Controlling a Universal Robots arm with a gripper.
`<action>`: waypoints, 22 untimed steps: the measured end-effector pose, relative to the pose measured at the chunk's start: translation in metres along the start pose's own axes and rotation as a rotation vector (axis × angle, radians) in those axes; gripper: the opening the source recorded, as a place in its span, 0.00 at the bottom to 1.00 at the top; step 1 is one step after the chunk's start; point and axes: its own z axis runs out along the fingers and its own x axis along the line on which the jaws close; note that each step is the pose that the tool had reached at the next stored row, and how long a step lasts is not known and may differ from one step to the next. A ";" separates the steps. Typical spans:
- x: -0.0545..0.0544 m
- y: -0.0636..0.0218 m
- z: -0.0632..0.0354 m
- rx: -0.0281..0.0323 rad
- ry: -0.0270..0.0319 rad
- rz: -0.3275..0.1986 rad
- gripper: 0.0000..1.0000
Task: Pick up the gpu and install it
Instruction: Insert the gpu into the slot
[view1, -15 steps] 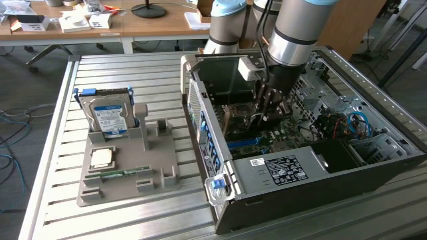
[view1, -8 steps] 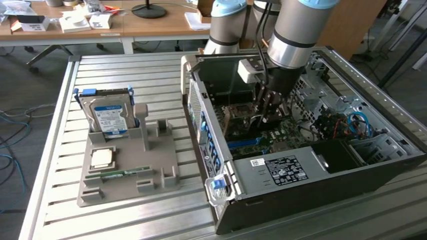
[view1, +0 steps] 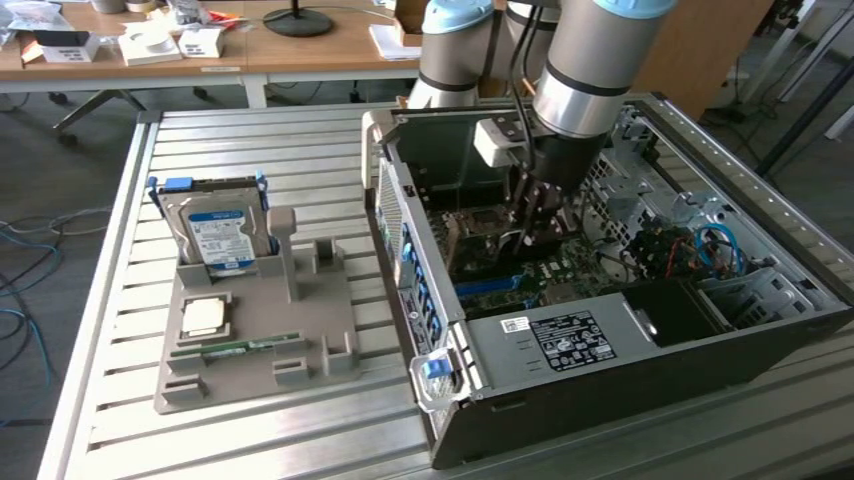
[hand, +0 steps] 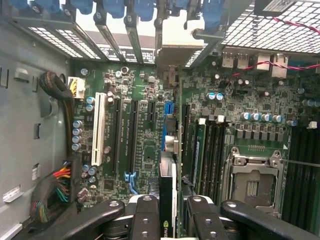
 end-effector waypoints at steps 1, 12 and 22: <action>0.000 0.0003 0.0004 0.0000 -0.0002 0.000 0.26; -0.001 0.0026 0.0059 0.0006 0.0001 0.000 0.26; -0.002 0.0083 0.0066 0.0006 0.0001 0.000 0.26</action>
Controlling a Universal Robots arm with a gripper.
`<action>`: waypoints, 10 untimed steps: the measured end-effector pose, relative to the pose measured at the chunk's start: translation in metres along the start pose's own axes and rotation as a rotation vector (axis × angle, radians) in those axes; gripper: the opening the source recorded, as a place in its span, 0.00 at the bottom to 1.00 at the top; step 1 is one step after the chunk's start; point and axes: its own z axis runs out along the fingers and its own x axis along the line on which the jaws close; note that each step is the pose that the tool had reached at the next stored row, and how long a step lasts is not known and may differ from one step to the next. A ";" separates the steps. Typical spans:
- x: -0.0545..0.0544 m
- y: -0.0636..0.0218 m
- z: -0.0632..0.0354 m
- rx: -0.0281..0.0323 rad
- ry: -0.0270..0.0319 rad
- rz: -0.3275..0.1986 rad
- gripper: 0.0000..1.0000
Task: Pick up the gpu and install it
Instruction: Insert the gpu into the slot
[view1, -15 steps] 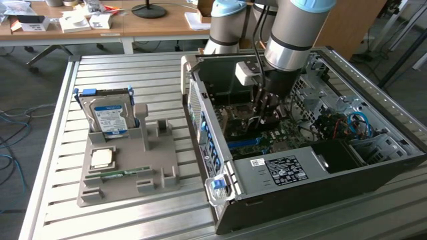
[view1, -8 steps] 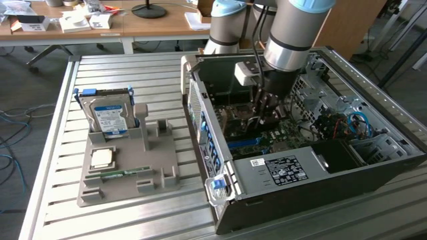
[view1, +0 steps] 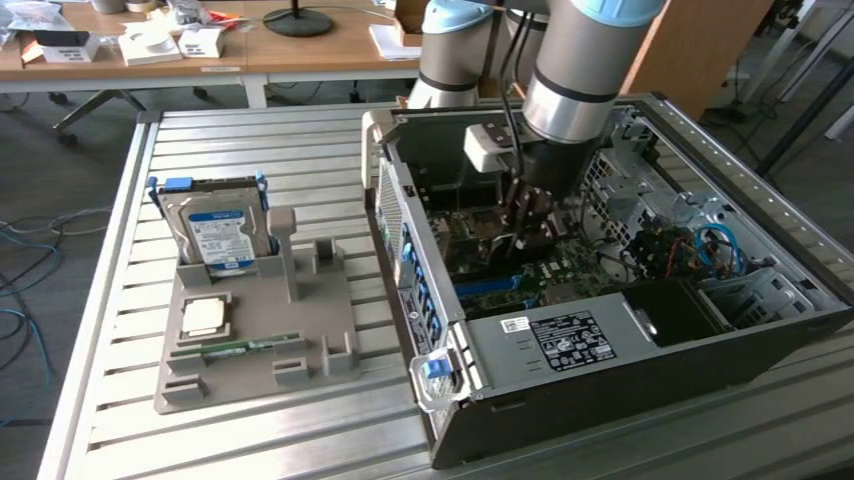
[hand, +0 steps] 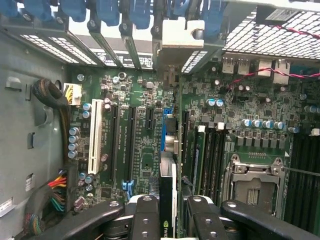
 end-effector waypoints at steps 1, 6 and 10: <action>0.000 0.0007 0.0001 0.0001 -0.0001 0.000 0.26; 0.000 0.0035 0.0004 0.0000 0.0000 0.000 0.26; -0.001 0.0056 0.0006 0.0001 0.0000 0.000 0.26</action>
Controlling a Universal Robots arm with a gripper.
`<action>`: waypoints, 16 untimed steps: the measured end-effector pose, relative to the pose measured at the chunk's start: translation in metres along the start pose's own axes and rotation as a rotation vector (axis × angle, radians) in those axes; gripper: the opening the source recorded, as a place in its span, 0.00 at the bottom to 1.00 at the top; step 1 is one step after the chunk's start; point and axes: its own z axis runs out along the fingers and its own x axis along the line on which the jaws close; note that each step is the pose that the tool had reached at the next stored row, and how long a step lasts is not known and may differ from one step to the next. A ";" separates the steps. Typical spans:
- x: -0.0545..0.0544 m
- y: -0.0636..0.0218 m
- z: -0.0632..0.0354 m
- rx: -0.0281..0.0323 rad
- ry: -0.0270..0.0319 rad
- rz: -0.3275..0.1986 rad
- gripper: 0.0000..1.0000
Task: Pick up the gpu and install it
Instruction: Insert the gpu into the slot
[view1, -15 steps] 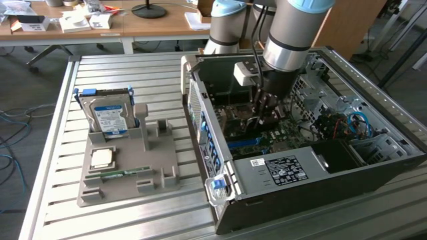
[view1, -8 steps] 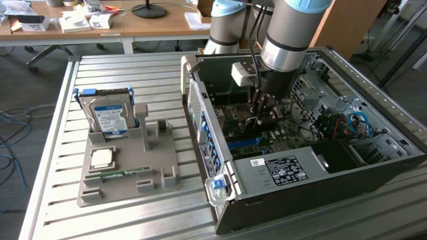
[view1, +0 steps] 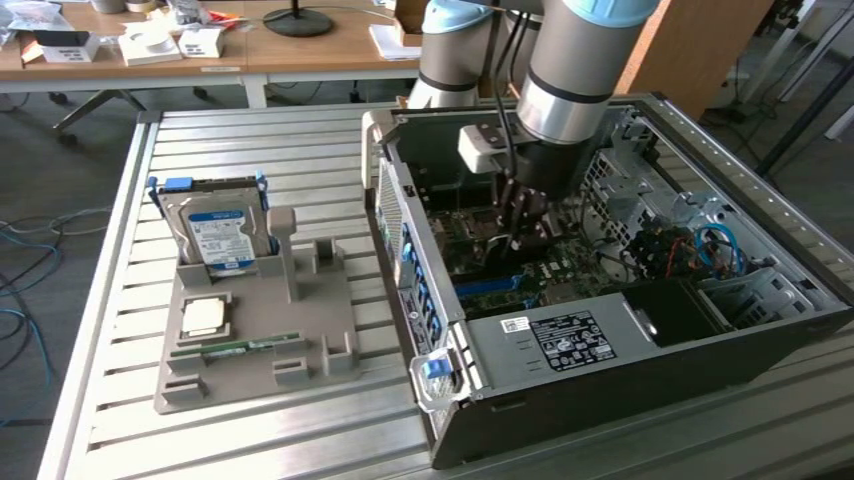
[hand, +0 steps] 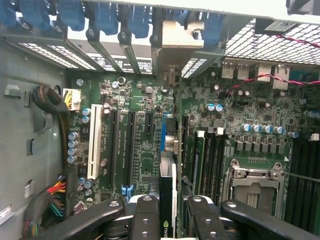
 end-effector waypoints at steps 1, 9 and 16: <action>0.000 0.0005 0.0000 0.0000 0.0000 0.000 0.26; 0.000 0.0020 0.0039 0.0009 0.0000 0.000 0.26; 0.000 0.0029 0.0050 0.0010 0.0001 0.000 0.26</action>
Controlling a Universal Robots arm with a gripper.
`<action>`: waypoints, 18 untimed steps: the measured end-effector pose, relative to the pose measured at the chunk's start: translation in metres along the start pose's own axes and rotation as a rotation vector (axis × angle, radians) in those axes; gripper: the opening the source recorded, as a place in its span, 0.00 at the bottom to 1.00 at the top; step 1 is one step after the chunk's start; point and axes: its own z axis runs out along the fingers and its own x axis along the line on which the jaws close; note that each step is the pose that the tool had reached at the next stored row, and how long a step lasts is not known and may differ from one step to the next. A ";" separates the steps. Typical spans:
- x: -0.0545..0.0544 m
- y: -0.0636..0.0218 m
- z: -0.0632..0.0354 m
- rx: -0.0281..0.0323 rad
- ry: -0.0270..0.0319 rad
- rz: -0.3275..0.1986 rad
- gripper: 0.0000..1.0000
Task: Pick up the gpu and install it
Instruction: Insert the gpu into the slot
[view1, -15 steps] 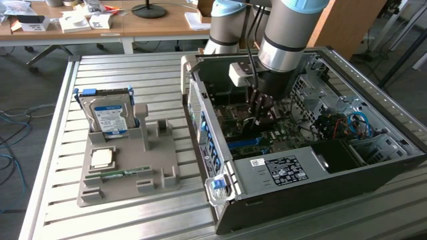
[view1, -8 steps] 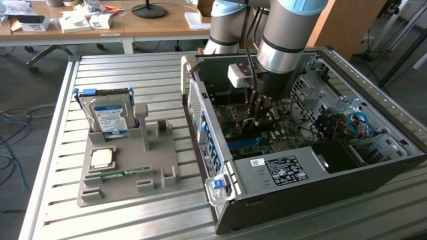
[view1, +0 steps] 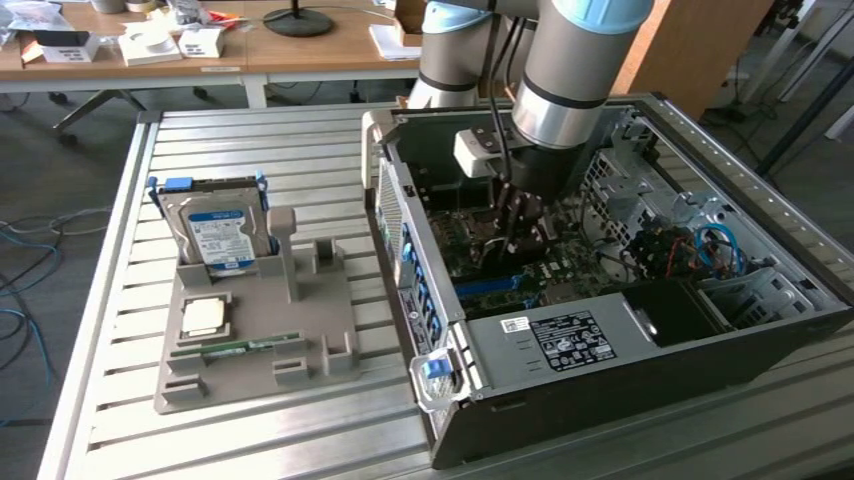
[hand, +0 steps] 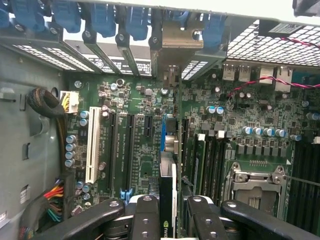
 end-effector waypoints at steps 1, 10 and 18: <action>0.000 0.0001 0.0001 0.0000 0.0000 0.000 0.26; 0.000 0.0023 0.0005 0.0000 0.0000 0.000 0.26; -0.001 0.0047 0.0026 0.0001 -0.0002 0.000 0.26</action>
